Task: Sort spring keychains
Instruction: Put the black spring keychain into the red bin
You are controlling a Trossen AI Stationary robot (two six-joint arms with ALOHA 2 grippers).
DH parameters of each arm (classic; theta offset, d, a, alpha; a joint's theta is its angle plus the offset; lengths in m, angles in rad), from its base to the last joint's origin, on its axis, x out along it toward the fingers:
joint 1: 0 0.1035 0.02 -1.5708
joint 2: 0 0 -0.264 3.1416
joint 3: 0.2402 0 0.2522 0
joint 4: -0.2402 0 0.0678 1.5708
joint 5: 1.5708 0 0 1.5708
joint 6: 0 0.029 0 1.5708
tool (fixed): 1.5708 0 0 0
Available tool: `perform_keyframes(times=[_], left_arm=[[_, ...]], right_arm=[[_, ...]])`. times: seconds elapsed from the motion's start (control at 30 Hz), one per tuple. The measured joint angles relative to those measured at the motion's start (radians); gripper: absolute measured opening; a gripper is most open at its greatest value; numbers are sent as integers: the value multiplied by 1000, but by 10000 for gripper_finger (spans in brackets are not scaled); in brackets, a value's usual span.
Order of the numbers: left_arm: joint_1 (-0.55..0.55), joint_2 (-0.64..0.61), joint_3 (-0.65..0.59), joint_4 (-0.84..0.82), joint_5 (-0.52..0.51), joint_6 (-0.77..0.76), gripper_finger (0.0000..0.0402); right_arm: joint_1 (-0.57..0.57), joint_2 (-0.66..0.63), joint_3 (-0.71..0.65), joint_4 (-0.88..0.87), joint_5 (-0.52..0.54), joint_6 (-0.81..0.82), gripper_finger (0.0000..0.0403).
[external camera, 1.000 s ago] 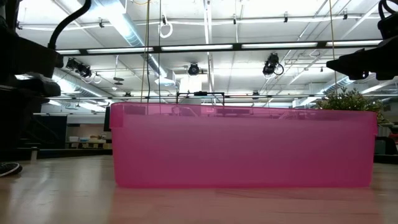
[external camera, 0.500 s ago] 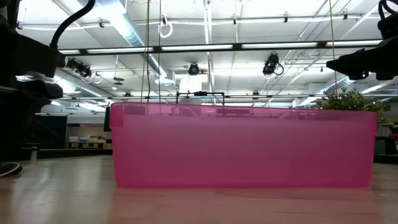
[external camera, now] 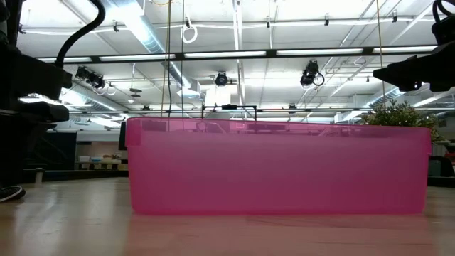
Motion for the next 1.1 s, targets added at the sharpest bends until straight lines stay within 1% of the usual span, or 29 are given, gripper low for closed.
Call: perform_keyframes(times=[0.23, 1.1], left_arm=[[14, 1, -1, 7, 13, 6, 337], [18, 3, -2, 12, -4, 6, 337]], right_arm=[[0, 0, 0, 0, 0, 0, 222], [0, 0, 0, 0, 0, 0, 222]])
